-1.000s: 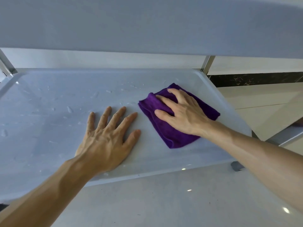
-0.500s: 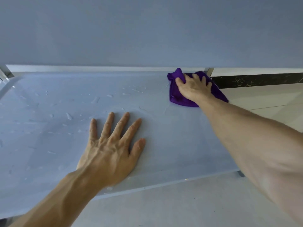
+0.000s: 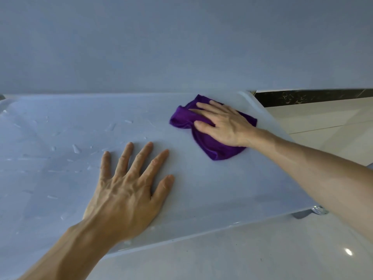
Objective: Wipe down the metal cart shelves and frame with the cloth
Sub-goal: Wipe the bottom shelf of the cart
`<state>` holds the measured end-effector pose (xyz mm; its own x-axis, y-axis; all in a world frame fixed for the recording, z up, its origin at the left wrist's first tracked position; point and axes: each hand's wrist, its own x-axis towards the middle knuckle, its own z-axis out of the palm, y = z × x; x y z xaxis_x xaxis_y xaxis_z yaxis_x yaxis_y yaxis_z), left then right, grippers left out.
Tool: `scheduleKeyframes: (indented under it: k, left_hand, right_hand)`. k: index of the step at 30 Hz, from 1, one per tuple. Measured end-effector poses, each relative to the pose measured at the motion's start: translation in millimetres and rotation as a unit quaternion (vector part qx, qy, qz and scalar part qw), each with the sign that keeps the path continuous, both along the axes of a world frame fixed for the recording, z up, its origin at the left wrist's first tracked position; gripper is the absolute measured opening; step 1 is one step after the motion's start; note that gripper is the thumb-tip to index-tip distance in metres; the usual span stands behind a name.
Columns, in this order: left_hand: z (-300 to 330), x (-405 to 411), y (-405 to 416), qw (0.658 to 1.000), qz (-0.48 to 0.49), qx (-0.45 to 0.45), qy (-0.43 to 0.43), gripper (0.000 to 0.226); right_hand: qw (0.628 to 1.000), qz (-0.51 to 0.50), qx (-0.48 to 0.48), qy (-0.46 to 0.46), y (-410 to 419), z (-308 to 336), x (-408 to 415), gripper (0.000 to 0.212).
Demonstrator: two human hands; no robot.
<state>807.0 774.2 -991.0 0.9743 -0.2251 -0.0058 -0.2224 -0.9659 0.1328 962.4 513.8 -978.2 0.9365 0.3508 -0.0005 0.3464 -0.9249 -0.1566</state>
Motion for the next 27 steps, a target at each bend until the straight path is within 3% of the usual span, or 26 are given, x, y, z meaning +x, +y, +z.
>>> scheduleKeyframes:
  k: [5,7,11,18,27]
  left_hand:
    - [1.8,2.4,-7.8,1.000,-0.001,0.011,0.005,0.074]
    - [1.5,5.7,-10.7,1.000,0.002,0.013,0.005,0.074]
    - [0.4,13.6,-15.4,1.000,0.009,0.003,0.000,0.076]
    - [-2.7,17.6,-17.5,1.000,0.011,-0.020,-0.006,0.070]
    - [3.5,10.3,-14.9,0.989,-0.003,-0.143,-0.031,0.060]
  right_hand:
    - [0.974,-0.220,-0.015,-0.043,-44.3,6.2,37.6,0.067]
    - [0.967,-0.253,0.000,-0.026,-32.8,3.8,48.0,0.071]
    - [0.977,-0.211,0.014,0.021,-4.7,3.3,47.1,0.073]
    - [0.994,-0.110,-0.002,0.019,21.3,-2.3,0.0,0.072]
    - [0.998,-0.039,0.044,0.034,68.5,-5.5,-107.5,0.074]
